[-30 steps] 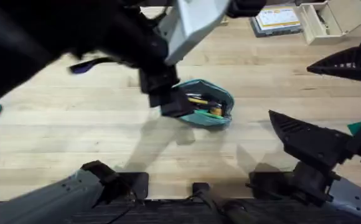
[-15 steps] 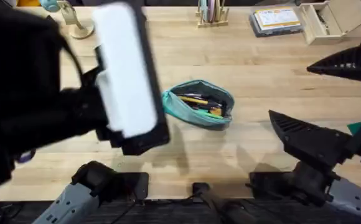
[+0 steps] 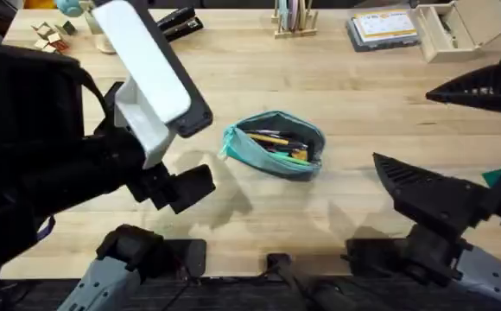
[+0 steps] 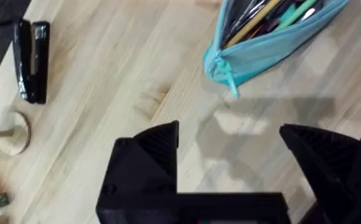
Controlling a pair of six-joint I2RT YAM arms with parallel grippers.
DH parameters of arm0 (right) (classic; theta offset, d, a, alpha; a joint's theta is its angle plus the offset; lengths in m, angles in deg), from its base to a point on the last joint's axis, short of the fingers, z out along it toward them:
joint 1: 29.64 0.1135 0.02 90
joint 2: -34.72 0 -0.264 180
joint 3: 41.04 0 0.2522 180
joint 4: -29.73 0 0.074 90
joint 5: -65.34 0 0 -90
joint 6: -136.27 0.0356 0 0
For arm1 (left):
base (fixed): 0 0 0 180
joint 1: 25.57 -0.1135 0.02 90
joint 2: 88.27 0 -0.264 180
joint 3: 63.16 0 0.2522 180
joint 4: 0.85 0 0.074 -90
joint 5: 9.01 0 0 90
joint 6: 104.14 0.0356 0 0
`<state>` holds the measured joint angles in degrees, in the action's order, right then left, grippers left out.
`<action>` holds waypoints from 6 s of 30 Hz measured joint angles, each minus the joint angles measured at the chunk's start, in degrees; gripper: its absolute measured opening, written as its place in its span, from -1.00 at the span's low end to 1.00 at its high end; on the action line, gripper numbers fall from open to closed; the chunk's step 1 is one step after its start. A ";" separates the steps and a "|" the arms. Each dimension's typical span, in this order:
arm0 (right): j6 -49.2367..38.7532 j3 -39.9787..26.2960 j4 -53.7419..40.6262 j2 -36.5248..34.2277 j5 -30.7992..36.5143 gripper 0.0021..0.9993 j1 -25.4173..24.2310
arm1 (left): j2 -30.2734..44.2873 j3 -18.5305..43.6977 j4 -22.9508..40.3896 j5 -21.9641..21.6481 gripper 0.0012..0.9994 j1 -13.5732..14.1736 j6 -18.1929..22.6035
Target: Unzip the bag, pick up the pens from the table one at a time and place them inside, then zip the bag closed.
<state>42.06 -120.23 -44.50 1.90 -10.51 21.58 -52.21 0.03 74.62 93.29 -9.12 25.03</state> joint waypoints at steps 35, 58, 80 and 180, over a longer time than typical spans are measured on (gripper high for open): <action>18.91 -0.10 7.44 -11.33 -0.02 1.00 0.00 | 9.10 0.00 -2.82 6.60 0.98 -6.59 19.29; 49.74 -0.11 20.63 -26.76 -12.52 1.00 0.15 | 40.94 0.00 -2.72 37.84 0.98 -37.59 51.11; 73.38 -0.11 23.21 -40.02 -22.98 1.00 1.39 | 43.04 0.00 1.36 39.31 0.99 -37.59 58.93; 85.85 -0.13 39.69 -65.18 8.96 -0.38 9.42 | 43.04 0.00 1.77 39.29 0.99 -37.59 59.05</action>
<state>127.92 -120.36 -4.81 -63.27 -1.55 31.00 -9.18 0.03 76.39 132.58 -46.72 84.08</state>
